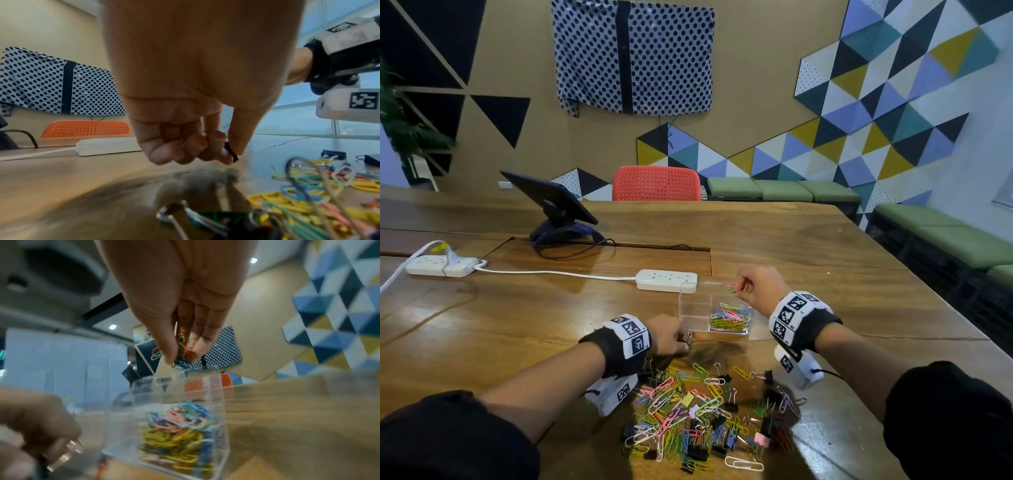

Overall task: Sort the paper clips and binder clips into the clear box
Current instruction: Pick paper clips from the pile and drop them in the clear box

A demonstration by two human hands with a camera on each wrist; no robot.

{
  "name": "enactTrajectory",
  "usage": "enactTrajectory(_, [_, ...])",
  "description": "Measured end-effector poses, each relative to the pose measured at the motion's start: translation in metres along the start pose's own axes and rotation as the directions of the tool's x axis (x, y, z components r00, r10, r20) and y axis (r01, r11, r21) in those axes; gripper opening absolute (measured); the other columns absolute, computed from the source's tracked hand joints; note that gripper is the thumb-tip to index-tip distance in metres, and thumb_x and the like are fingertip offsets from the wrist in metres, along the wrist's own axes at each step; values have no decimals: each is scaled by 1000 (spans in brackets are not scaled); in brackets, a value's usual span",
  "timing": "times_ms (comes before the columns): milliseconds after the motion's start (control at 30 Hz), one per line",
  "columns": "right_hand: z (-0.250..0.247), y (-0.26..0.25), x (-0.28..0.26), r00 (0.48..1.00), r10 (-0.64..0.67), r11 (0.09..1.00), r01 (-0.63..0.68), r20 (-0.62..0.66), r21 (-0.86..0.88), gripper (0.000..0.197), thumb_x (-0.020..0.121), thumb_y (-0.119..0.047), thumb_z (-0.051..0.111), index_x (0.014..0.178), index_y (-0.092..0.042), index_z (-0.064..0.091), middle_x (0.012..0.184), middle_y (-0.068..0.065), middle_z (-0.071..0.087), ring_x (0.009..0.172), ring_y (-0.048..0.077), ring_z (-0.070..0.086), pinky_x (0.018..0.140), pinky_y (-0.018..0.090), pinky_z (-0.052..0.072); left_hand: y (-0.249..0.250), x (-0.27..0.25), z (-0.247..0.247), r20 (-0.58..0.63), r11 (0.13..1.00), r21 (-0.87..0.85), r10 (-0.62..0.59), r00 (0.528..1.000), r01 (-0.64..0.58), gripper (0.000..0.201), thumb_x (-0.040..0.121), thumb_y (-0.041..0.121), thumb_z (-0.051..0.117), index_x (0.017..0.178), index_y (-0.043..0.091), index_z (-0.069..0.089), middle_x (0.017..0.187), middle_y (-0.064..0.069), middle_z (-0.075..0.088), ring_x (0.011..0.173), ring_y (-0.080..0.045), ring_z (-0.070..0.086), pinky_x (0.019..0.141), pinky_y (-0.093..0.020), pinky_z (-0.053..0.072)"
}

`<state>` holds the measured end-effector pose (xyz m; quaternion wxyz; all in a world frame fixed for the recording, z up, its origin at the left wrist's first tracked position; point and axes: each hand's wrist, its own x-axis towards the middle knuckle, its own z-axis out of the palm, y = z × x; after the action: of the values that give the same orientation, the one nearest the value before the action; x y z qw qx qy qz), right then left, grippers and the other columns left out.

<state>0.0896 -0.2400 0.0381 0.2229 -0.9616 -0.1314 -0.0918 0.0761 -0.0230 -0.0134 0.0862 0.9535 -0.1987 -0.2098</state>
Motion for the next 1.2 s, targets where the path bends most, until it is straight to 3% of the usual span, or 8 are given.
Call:
enactTrajectory(133, [11,2,7,997,-16,993,25,80,-111,4,82,-10,65,83,-13,67,88,0,69,81,11,59,74,19,45,-5,0,1,36,997,82,-10,999,7,33,93,42,49,92,12,64,86,-10,63,80,-25,57,70,-31,42])
enactTrajectory(300, [19,4,8,995,10,994,1,103,-107,8,85,-23,65,85,-15,64,68,-11,52,68,7,50,68,22,43,-5,-6,-5,-110,989,145,-17,994,33,31,87,46,58,72,18,54,75,-2,56,72,-20,53,63,-28,40])
enactTrajectory(367, [21,2,7,993,-6,993,20,119,-117,16,88,-28,60,89,-12,65,71,-7,55,67,9,51,65,22,43,-2,-8,-4,-120,992,125,43,992,-28,29,84,42,63,67,22,50,74,1,55,73,-17,53,61,-26,40])
enactTrajectory(500, [22,0,3,988,-6,993,24,157,-115,31,94,-33,50,92,-7,68,85,6,69,75,20,64,70,28,54,14,-14,2,-29,979,19,203,979,-203,22,80,31,71,92,15,62,94,-5,64,86,-17,58,77,-29,47])
enactTrajectory(667, [19,1,-11,992,-111,983,118,57,-144,24,91,-35,52,91,-15,67,97,1,68,98,15,57,92,32,47,25,-11,6,67,970,50,234,970,-237,33,77,29,73,106,19,60,110,-7,62,100,-24,59,85,-36,49])
enactTrajectory(833, [16,-7,-40,965,-246,956,256,85,-142,11,86,-22,57,84,-15,65,82,-6,59,80,11,51,78,25,45,27,-8,4,85,975,27,219,972,-222,25,78,24,74,99,12,66,107,-10,66,90,-19,56,80,-31,45])
enactTrajectory(1033, [29,-7,-61,877,29,968,94,479,-231,18,82,-26,68,96,-15,67,101,1,68,96,16,62,85,29,52,29,-9,10,60,980,23,194,979,-196,24,84,21,68,101,5,66,109,-13,67,99,-25,59,81,-27,42])
enactTrajectory(1200, [34,-12,-61,819,132,972,4,558,-236,19,85,-6,58,99,-3,70,98,7,72,84,15,62,82,29,52,30,-13,6,55,981,14,192,980,-193,25,88,20,62,105,1,63,109,-15,66,88,-16,51,80,-27,41])
